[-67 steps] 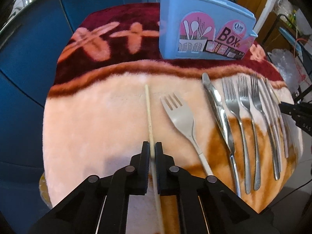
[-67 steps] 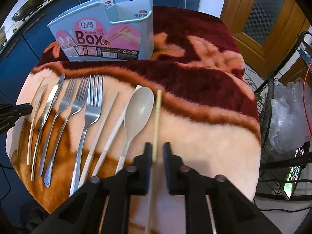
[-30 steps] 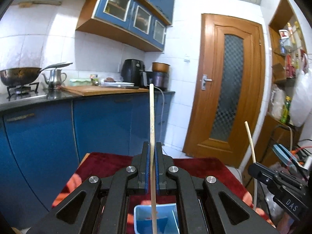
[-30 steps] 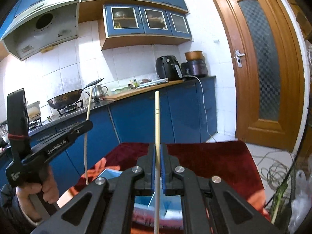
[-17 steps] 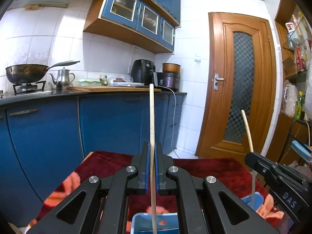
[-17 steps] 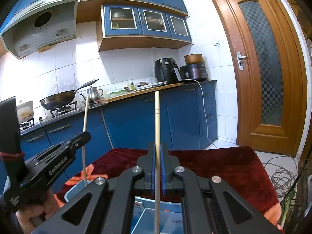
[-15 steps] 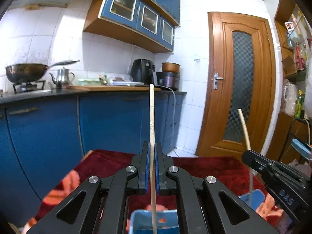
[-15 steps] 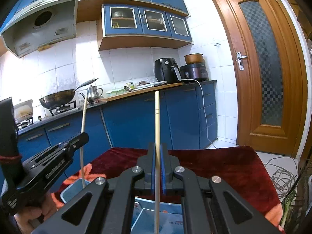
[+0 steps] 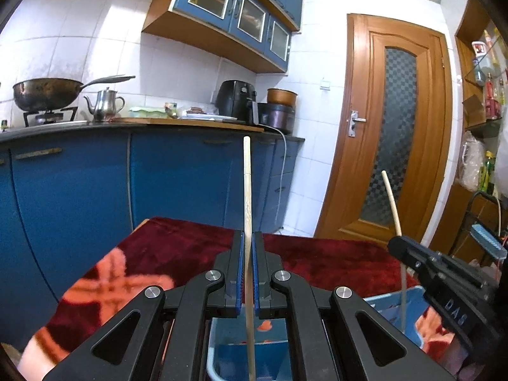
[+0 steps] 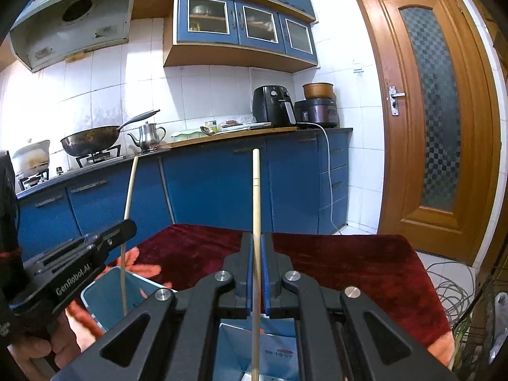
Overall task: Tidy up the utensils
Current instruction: 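Lower the left tool's chopstick into the blue box while the right tool inserts its chopstick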
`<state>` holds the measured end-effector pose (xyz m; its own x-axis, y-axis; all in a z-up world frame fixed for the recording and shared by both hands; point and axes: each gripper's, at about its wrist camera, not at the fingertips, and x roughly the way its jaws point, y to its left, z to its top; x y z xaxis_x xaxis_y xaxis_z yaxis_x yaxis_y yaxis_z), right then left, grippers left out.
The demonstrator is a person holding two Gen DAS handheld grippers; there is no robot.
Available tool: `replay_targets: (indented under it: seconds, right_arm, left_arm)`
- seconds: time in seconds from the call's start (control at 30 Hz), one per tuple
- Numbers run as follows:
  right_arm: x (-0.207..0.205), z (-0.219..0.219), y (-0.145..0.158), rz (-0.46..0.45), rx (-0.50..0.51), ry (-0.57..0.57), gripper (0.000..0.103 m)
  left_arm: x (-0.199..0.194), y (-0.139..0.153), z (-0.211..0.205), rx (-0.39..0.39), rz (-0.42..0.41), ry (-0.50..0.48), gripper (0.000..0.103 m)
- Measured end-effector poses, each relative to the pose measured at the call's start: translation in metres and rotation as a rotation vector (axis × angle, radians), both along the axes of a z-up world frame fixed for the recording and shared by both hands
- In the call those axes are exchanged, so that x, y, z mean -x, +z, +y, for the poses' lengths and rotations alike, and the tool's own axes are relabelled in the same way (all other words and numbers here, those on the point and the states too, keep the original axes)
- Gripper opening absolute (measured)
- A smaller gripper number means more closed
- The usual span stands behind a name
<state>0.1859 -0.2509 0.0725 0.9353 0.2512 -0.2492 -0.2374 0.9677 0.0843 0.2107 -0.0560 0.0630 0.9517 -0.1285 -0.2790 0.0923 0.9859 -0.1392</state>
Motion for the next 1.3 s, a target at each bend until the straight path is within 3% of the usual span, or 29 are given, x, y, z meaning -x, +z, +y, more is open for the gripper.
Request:
replay_targets:
  seconds: [0.47, 0.8, 1.03, 1.3]
  right_arm:
    - [0.015, 0.004, -0.012, 0.112, 0.104, -0.026, 0.007]
    - [0.033, 0.012, 0.01, 0.106, 0.093, -0.008, 0.028]
    - [0.06, 0.014, 0.028, 0.107, 0.12, -0.012, 0.032]
    - [0.092, 0.007, 0.036, 0.21, 0.133, -0.038, 0.033]
  left_arm:
    - [0.006, -0.006, 0.002, -0.037, 0.058, -0.082, 0.004]
    - [0.021, 0.006, 0.002, -0.07, 0.101, -0.178, 0.013]
    - [0.039, 0.02, 0.009, -0.095, 0.167, -0.208, 0.013]
    - [0.076, 0.032, 0.016, -0.192, 0.237, -0.221, 0.013]
